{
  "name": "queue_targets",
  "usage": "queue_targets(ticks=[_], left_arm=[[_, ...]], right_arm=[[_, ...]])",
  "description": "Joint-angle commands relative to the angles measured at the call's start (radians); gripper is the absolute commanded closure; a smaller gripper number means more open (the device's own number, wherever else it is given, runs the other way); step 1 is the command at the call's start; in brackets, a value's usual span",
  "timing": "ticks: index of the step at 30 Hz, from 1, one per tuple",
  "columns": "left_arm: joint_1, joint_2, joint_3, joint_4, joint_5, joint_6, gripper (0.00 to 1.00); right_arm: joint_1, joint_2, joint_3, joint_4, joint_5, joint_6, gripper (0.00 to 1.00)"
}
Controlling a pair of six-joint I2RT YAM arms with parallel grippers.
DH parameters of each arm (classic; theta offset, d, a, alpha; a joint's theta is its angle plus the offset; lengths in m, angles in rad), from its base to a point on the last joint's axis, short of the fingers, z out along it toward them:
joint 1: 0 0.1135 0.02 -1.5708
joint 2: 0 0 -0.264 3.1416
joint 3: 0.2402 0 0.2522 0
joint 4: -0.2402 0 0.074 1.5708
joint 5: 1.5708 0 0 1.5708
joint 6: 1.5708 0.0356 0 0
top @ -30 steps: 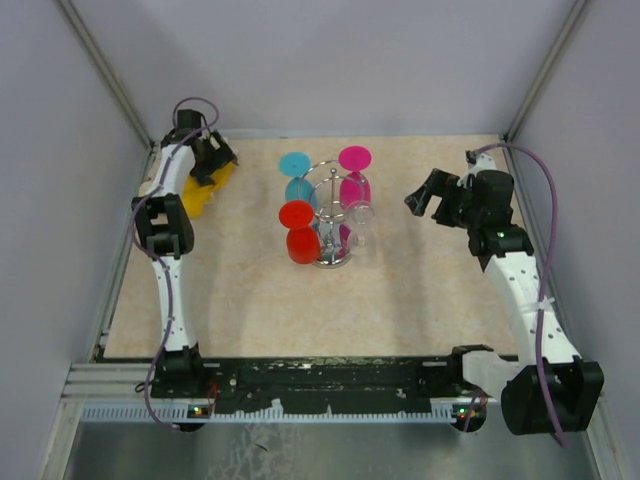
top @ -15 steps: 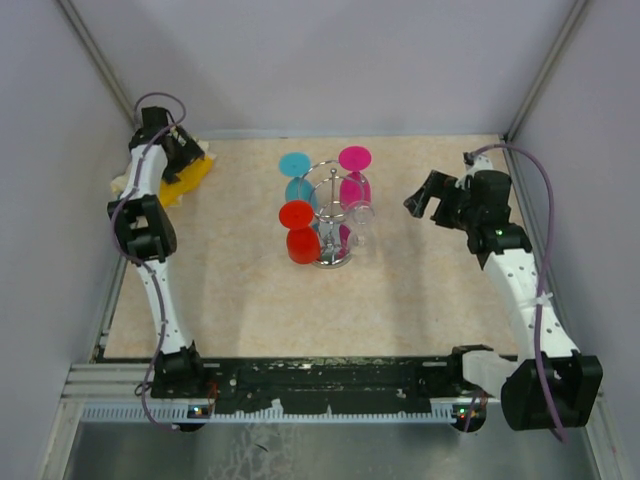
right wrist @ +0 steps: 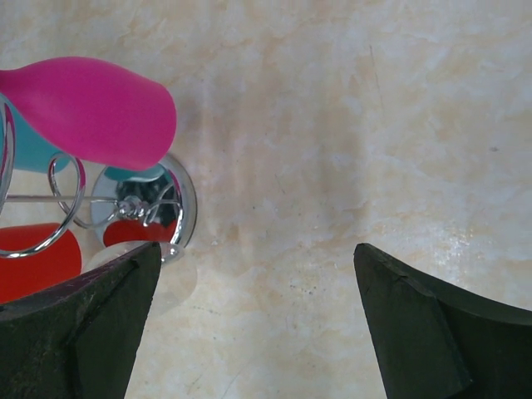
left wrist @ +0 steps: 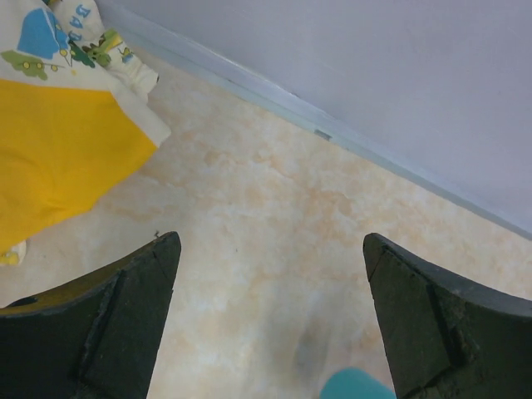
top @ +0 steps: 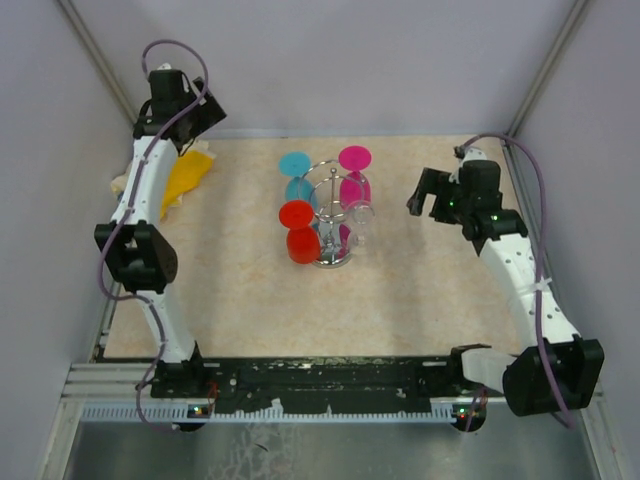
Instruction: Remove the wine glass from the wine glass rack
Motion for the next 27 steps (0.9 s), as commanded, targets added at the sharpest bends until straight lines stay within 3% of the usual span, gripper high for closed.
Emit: queue_targets(ticks=[1, 5, 9, 10, 16, 27], left_arm=[[-0.066, -0.170, -0.113, 0.028, -0.092, 0.049, 0.04], [-0.109, -0.322, -0.221, 0.031, -0.081, 0.052, 0.06], [-0.133, -0.463, -0.398, 0.095, 0.026, 0.033, 0.07], [-0.145, -0.500, -0.470, 0.124, 0.039, 0.031, 0.07], [-0.174, -0.589, -0.568, 0.126, 0.054, 0.065, 0.05], [-0.177, -0.665, -0.661, 0.138, 0.115, 0.065, 0.03]], right_arm=[[0.004, -0.022, 0.052, 0.060, 0.019, -0.027, 0.01], [0.003, 0.007, 0.061, 0.148, -0.058, 0.049, 0.04], [0.003, 0.042, 0.083, 0.280, -0.112, 0.149, 0.45], [0.003, 0.061, 0.096, 0.310, -0.138, 0.171, 0.47], [-0.021, 0.215, 0.161, 0.545, -0.407, 0.361, 0.43], [-0.013, 0.398, 0.261, 0.723, -0.586, 0.513, 0.57]])
